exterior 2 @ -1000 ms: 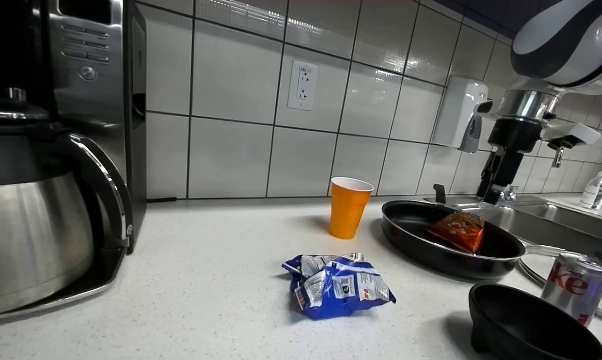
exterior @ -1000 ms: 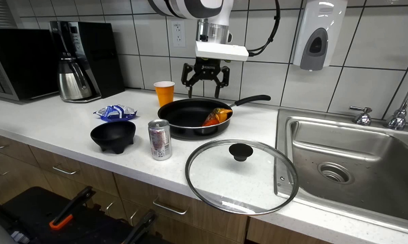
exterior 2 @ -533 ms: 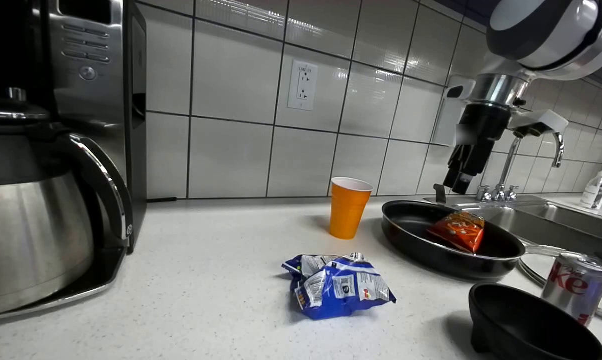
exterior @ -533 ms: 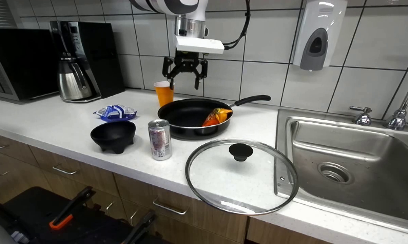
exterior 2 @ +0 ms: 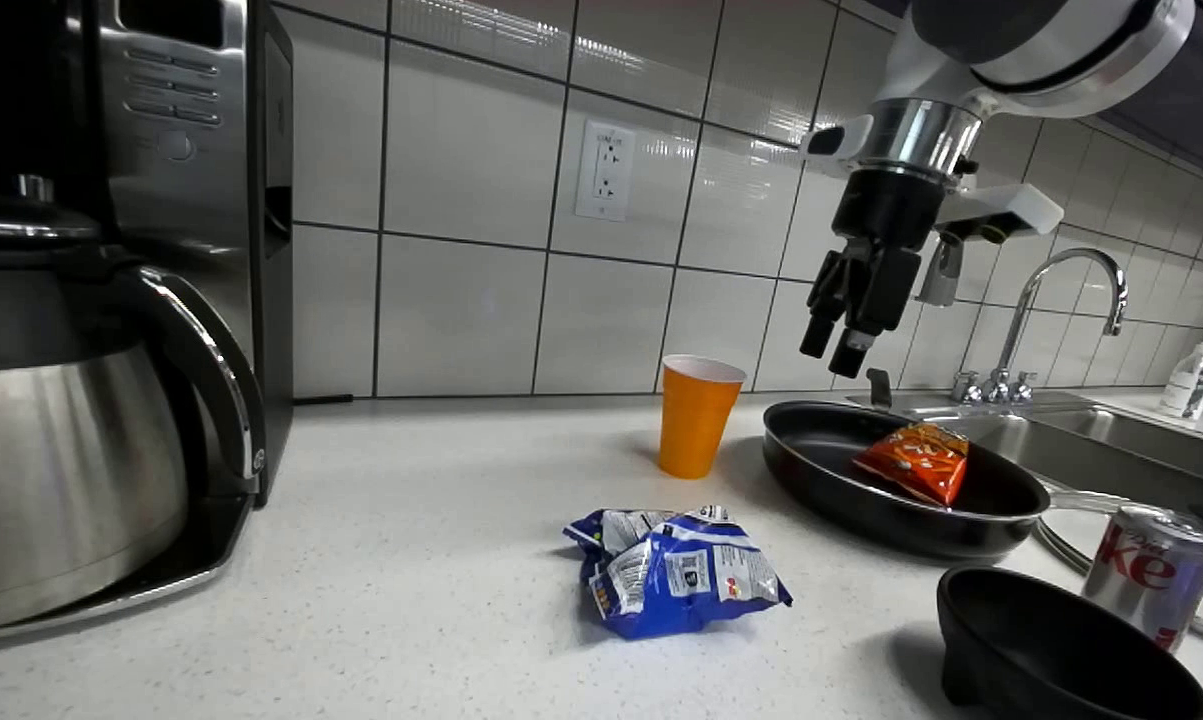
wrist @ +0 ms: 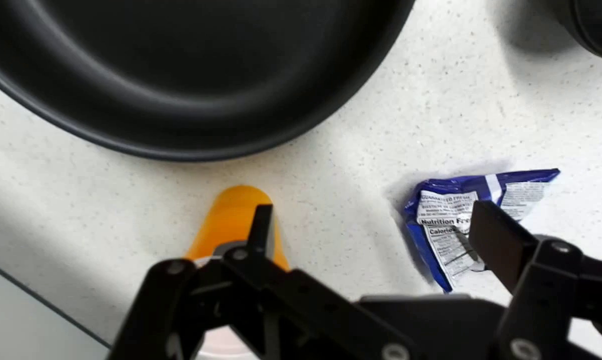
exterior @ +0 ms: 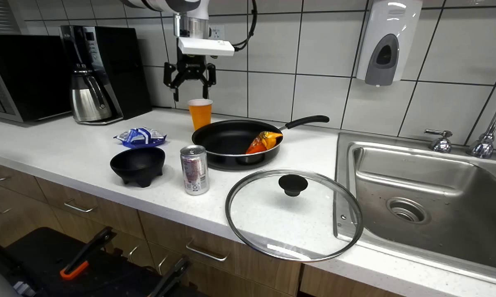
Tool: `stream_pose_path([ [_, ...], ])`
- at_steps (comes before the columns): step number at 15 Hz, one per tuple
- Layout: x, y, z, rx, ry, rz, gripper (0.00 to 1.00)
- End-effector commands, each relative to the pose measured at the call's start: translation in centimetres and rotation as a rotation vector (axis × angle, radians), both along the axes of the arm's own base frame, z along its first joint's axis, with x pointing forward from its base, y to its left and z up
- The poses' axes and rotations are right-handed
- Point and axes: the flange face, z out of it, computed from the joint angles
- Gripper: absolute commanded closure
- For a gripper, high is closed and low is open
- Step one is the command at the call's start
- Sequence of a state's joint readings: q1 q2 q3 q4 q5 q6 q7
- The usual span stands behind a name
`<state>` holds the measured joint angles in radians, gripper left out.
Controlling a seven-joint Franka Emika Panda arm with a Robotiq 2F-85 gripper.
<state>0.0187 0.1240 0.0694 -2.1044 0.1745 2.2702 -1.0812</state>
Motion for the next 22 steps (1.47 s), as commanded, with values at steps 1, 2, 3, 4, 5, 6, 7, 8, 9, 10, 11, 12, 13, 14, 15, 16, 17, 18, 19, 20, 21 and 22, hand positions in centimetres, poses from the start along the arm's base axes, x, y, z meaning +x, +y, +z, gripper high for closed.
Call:
stream_pose_path([
  [1, -0.2, 4.0, 0.6, -0.017, -0.001, 0.135, 0.00],
  [2, -0.2, 5.1, 0.4, -0.016, 0.001, 0.166, 0.00],
  [3, -0.1, 6.0, -0.1, -0.016, 0.002, 0.201, 0.00],
  [4, -0.1, 6.8, -0.6, -0.012, 0.001, 0.235, 0.00],
  [5, 0.1, 7.6, -1.2, -0.004, 0.000, 0.271, 0.00],
  [6, 0.3, 8.2, -1.8, 0.000, -0.003, 0.306, 0.00],
  [7, 0.5, 8.7, -2.3, 0.000, 0.000, 0.329, 0.00],
  [8, 0.7, 9.2, -3.0, -0.003, 0.001, 0.354, 0.00],
  [9, 0.9, 9.6, -3.6, -0.005, 0.004, 0.375, 0.00],
  [10, 1.0, 9.9, -4.1, -0.004, 0.007, 0.395, 0.00],
  [11, 1.2, 10.0, -4.4, 0.000, 0.013, 0.405, 0.00],
  [12, 1.4, 9.9, -4.7, 0.014, 0.030, 0.412, 0.00],
  [13, 0.3, 9.7, -4.8, 0.007, 0.032, 0.368, 0.00],
  [14, 0.5, 9.8, -5.1, 0.010, 0.035, 0.376, 0.00],
  [15, 0.7, 9.9, -5.3, 0.011, 0.036, 0.378, 0.00],
  [16, 0.8, 9.9, -5.4, 0.012, 0.037, 0.379, 0.00],
  [17, 0.9, 9.9, -5.4, 0.012, 0.036, 0.379, 0.00],
  [18, 0.9, 9.9, -5.3, 0.012, 0.035, 0.379, 0.00],
  [19, 0.9, 9.9, -5.3, 0.012, 0.034, 0.379, 0.00],
  [20, 0.9, 9.9, -5.3, 0.012, 0.033, 0.379, 0.00],
  [21, 0.9, 9.9, -5.3, 0.012, 0.033, 0.379, 0.00],
  [22, 0.9, 9.9, -5.3, 0.012, 0.033, 0.379, 0.00],
])
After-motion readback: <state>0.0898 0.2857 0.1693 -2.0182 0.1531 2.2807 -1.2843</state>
